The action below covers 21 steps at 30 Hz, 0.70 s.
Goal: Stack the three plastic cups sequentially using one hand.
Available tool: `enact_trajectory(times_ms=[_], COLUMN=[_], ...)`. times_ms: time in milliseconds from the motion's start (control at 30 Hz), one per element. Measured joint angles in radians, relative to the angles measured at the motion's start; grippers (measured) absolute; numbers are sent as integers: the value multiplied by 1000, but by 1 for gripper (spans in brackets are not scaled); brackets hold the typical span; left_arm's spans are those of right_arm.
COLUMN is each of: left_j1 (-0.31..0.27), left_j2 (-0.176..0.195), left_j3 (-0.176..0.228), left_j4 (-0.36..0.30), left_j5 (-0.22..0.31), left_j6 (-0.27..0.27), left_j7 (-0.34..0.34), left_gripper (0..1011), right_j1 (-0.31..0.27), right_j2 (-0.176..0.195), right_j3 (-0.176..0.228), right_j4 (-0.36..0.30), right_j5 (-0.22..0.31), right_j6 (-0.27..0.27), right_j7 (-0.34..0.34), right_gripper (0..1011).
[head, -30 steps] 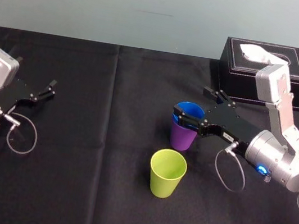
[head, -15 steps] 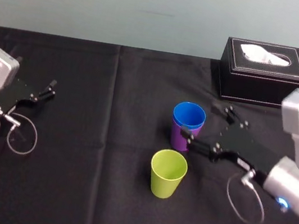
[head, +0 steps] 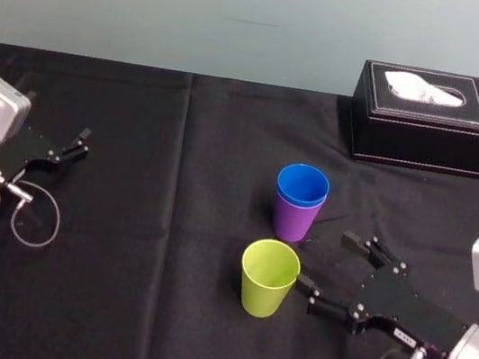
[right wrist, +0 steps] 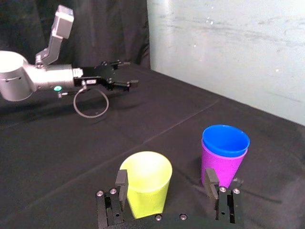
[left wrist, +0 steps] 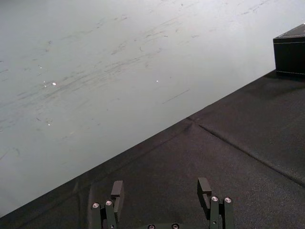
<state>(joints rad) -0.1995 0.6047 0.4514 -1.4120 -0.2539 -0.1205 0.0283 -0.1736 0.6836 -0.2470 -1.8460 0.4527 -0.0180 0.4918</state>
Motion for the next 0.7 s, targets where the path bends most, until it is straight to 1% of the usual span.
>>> enact_trajectory(times_ms=[133, 300, 400, 533, 700], left_j1=[0, 0, 0, 0, 0], left_j2=[0, 0, 0, 0, 0], left_j3=[0, 0, 0, 0, 0], left_j4=[0, 0, 0, 0, 0], left_j5=[0, 0, 0, 0, 0], left_j6=[0, 0, 0, 0, 0], left_j7=[0, 0, 0, 0, 0], left_gripper=[1011, 1011, 1011, 1012, 1011], right_j1=[-8, -1, 11, 21, 36], right_j2=[3, 0, -7, -14, -26], right_j3=[-8, -26, -41, -52, -62], right_j4=[10, 26, 43, 56, 78], right_j5=[-3, -9, -15, -18, -7], right_j6=[-4, -4, -2, 3, 8], right_j7=[11, 21, 26, 27, 34], right_gripper=[1004, 1004, 1004, 1004, 1004])
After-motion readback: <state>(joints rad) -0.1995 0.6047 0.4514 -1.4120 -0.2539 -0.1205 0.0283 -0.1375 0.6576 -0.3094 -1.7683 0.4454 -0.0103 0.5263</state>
